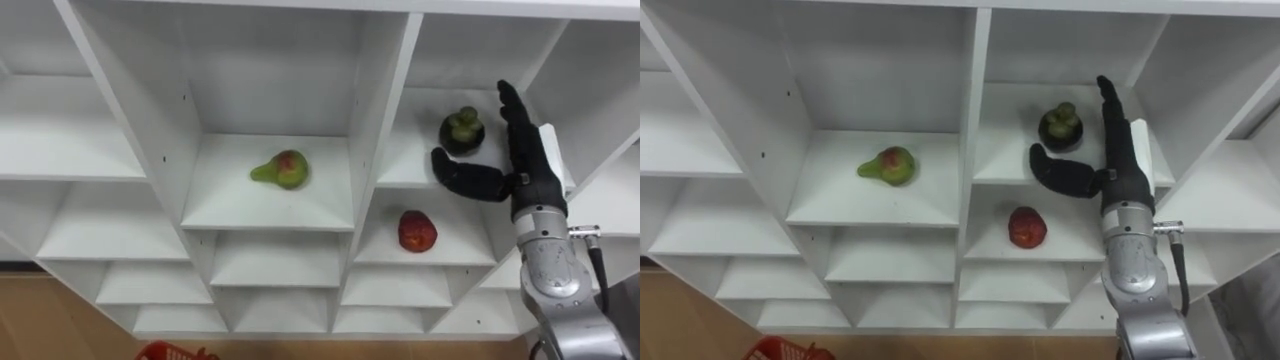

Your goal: Collect fruits from the closet

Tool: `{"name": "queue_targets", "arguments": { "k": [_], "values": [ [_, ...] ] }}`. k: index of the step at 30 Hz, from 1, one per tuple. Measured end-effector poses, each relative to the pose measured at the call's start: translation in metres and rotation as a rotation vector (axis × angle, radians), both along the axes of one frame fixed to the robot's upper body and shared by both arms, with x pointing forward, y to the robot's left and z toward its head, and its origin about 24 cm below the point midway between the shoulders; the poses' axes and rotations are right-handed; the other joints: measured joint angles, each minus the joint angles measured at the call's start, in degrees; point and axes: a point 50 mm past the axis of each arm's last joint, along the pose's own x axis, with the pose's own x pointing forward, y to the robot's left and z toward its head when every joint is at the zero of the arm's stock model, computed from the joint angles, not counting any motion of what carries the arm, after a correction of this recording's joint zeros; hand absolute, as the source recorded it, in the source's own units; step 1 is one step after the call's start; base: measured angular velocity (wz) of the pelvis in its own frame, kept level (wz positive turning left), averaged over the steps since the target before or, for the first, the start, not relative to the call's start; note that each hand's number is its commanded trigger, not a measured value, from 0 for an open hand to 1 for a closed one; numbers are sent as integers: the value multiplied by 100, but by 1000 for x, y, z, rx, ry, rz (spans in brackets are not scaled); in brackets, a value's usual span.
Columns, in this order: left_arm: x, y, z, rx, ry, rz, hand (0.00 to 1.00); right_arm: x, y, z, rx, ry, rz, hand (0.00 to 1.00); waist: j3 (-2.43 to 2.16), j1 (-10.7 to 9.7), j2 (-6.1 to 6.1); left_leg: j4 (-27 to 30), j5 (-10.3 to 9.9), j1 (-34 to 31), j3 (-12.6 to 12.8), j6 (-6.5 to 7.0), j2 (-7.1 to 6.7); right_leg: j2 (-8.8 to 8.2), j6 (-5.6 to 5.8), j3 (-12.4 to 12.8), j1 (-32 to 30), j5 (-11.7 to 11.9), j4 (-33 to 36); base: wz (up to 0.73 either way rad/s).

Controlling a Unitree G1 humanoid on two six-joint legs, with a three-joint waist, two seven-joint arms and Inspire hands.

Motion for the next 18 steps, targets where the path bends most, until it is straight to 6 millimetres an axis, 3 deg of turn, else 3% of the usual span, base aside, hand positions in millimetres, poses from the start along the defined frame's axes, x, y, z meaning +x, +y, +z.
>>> {"name": "queue_targets", "arguments": {
  "k": [1, 3, 18],
  "values": [
    [0, 0, 0, 1, 0, 0, 100, 0, -1, -2, 0, 9, 4, 86, -9, -18, -21, 7, 0, 15, -40, 0, -4, -3, 0, -39, 31, 0, -6, 13],
    [0, 0, 0, 3, -1, 1, 100, -1, -2, -6, -2, 28, 7, 100, -16, -21, -42, 12, 0, 44, -64, 0, -4, -5, 0, -65, 69, 0, -10, 9],
    [-2, 0, 0, 10, -1, 5, 100, 10, -14, -1, -125, 15, -40, 100, -25, 2, -85, 2, -2, 106, -109, -6, 1, 4, 1, -72, 165, 1, -4, 1]
  ]
}}
